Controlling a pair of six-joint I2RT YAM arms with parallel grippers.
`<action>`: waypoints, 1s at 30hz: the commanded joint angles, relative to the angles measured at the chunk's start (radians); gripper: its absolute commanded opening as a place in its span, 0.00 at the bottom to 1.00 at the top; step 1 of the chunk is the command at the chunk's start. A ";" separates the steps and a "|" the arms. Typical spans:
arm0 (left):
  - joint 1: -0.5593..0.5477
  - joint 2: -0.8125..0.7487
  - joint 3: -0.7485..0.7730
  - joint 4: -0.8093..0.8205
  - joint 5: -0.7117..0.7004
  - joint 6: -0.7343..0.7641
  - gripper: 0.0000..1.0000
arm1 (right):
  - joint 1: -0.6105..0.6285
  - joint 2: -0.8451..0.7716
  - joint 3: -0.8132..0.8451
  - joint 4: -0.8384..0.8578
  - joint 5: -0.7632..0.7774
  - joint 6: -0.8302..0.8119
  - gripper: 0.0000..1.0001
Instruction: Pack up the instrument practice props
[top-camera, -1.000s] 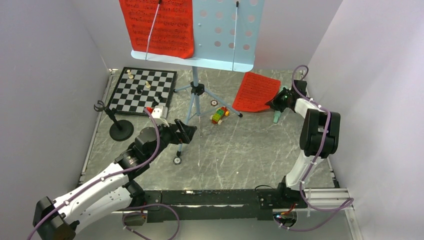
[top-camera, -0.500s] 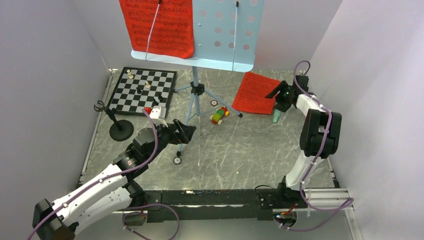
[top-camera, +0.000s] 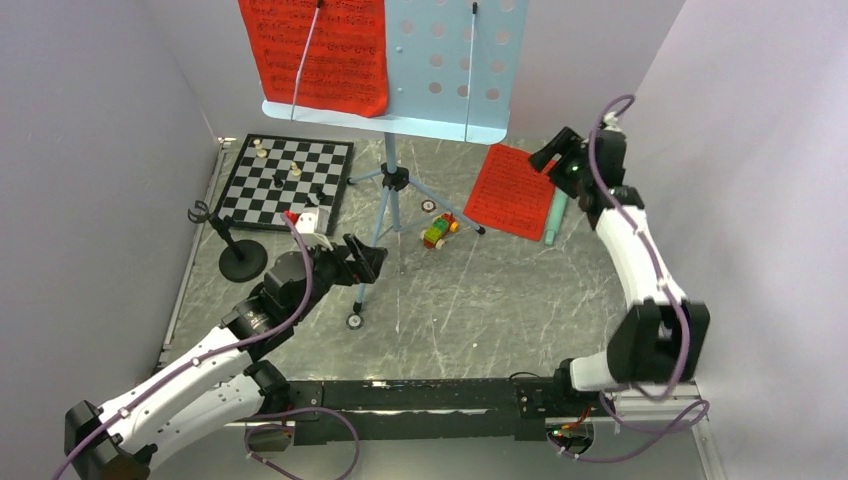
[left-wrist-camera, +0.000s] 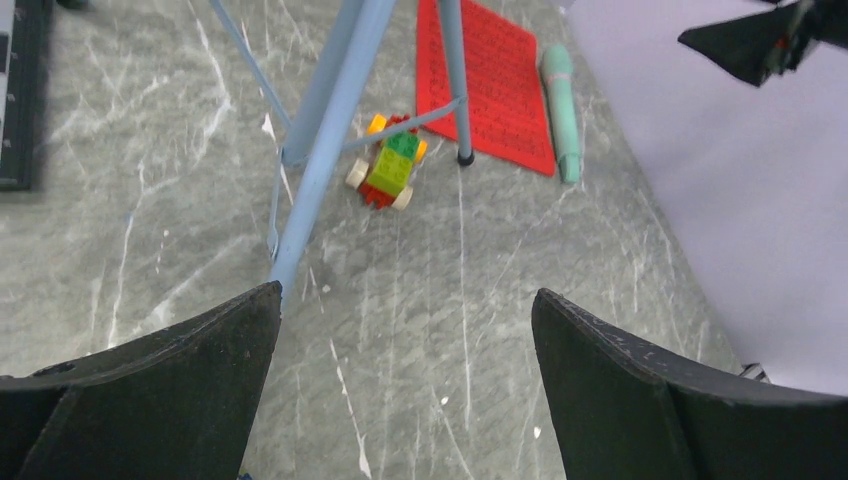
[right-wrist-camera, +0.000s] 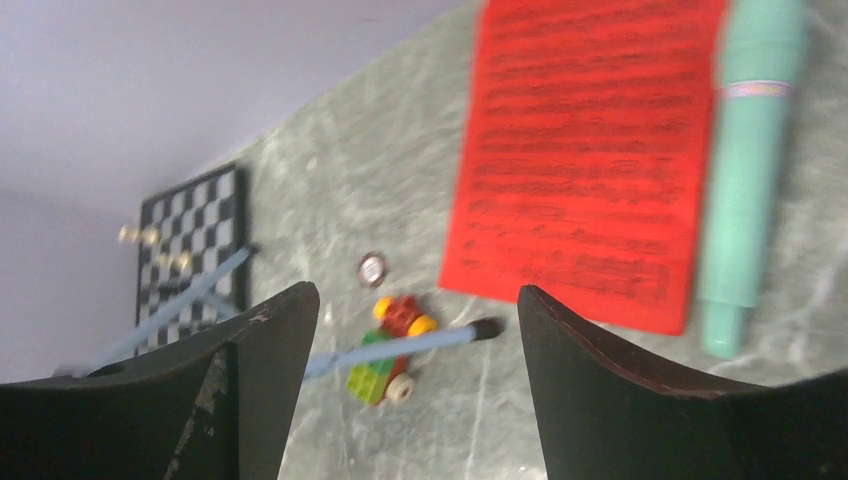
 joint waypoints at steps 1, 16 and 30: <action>0.004 -0.024 0.119 -0.002 -0.064 0.028 0.99 | 0.224 -0.263 -0.176 0.159 0.171 -0.097 0.77; 0.013 -0.156 0.365 -0.061 -0.156 0.456 0.99 | 0.631 -0.718 -0.567 0.283 0.183 -0.287 0.72; 0.313 0.146 0.836 -0.063 0.131 0.599 0.92 | 1.200 -0.550 -0.413 0.363 0.536 -0.552 0.72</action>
